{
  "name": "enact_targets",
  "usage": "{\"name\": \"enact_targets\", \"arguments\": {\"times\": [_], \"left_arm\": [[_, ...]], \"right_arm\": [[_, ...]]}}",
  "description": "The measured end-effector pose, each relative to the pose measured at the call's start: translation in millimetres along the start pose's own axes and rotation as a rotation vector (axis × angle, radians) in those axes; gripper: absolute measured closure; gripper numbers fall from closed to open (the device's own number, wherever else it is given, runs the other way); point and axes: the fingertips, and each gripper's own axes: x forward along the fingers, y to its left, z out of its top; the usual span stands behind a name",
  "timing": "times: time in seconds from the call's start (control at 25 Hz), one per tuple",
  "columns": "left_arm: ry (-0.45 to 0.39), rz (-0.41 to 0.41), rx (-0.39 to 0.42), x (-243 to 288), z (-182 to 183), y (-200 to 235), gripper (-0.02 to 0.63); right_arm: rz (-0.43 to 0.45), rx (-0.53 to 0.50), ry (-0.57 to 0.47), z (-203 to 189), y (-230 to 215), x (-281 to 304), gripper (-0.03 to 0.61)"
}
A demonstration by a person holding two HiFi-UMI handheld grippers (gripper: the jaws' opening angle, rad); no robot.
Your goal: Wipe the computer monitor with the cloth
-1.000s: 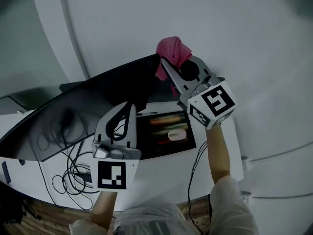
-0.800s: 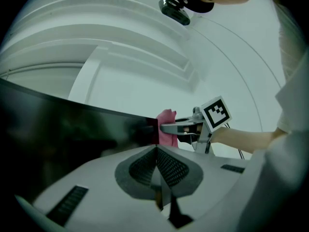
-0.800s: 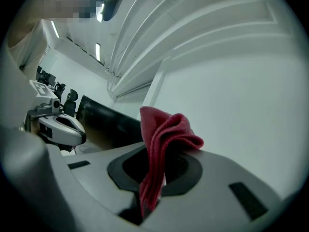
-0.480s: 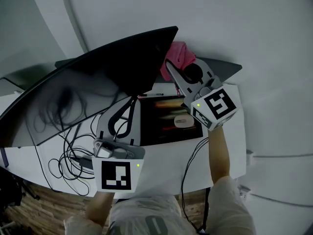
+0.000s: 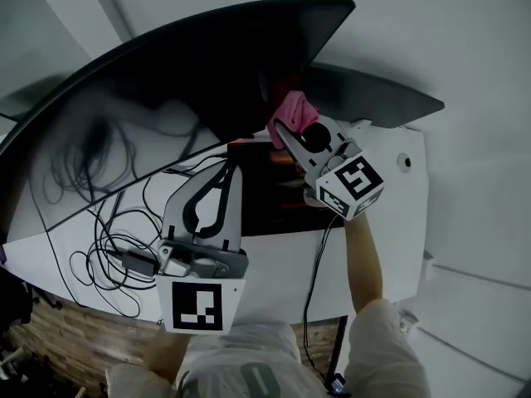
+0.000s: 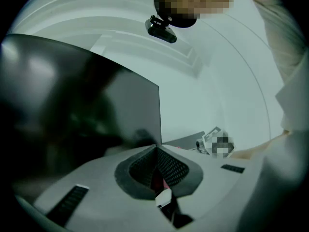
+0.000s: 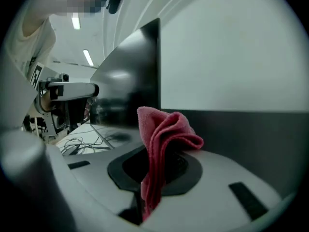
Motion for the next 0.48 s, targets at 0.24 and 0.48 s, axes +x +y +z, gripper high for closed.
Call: {"name": "enact_targets", "arguments": {"times": [0.24,0.48], "left_arm": [[0.017,0.021,-0.028,4,-13,6,0.598],[0.012,0.055,-0.085,2,-15,8,0.598]], "right_arm": [[0.041,0.085,0.066,-49,0,13,0.525],[0.057,0.098,0.109,-72,5,18,0.525]]}}
